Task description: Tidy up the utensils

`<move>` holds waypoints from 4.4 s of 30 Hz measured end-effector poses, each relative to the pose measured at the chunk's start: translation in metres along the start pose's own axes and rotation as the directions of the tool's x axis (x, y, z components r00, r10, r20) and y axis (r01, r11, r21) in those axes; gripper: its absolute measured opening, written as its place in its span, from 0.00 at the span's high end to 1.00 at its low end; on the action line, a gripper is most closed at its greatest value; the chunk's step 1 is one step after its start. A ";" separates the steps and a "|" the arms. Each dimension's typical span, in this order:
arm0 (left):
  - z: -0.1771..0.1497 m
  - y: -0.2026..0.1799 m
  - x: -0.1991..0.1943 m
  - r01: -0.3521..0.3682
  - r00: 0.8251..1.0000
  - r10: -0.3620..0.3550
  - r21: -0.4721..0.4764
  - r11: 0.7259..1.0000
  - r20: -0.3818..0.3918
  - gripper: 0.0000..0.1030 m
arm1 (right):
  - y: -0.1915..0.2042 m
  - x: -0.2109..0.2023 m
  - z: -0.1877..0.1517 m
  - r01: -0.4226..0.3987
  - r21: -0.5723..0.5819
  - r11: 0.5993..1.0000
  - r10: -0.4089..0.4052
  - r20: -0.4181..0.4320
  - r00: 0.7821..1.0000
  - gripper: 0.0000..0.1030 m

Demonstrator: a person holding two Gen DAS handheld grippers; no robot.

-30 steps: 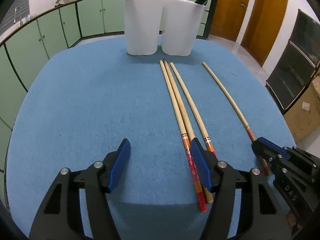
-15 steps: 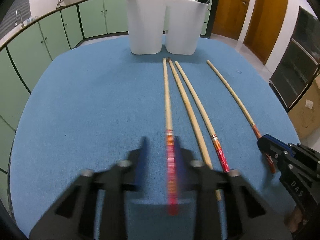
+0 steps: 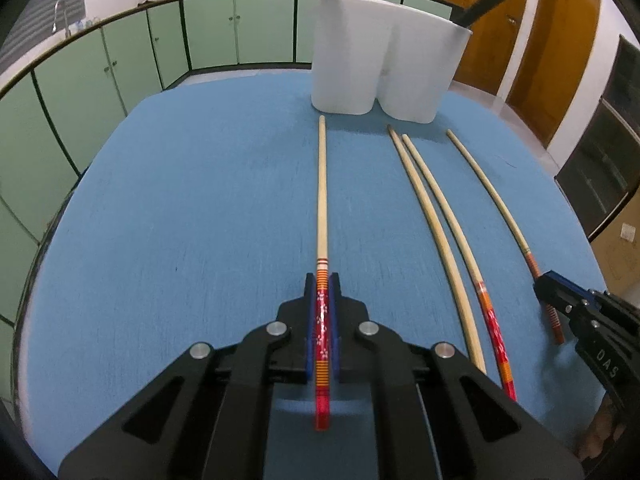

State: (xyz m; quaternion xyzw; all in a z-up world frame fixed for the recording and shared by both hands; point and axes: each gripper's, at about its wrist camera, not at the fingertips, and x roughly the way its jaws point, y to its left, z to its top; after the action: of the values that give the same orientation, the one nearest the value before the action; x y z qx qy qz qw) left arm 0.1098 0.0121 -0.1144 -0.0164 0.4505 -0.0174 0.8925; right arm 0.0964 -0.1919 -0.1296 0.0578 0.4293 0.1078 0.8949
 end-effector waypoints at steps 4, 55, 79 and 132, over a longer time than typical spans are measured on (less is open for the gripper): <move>-0.005 0.006 -0.007 0.051 0.999 -0.051 -0.022 0.998 0.010 0.64 | -0.001 -0.007 -0.005 -0.026 -0.001 1.000 0.026 0.026 0.999 0.91; -0.051 0.002 -0.035 0.023 0.999 -0.025 0.063 0.998 0.034 0.57 | 0.012 -0.031 -0.042 -0.030 -0.157 0.987 0.031 0.006 0.999 0.86; -0.007 0.010 -0.122 0.052 0.978 -0.062 0.055 0.997 0.199 0.95 | 0.003 -0.105 0.006 -0.016 -0.172 0.985 0.050 0.191 0.980 0.94; 0.203 -0.028 -0.101 0.104 0.876 -0.142 0.107 0.989 0.460 0.90 | 0.048 -0.090 0.255 -0.083 -0.295 0.952 0.190 0.359 0.914 0.89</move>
State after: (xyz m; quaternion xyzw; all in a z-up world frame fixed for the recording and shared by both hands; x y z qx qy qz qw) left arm 0.2128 -0.0084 0.0882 -0.0134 0.2196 -0.0872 0.9716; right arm 0.2341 -0.1702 0.1073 -0.0163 0.2220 0.2155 0.9508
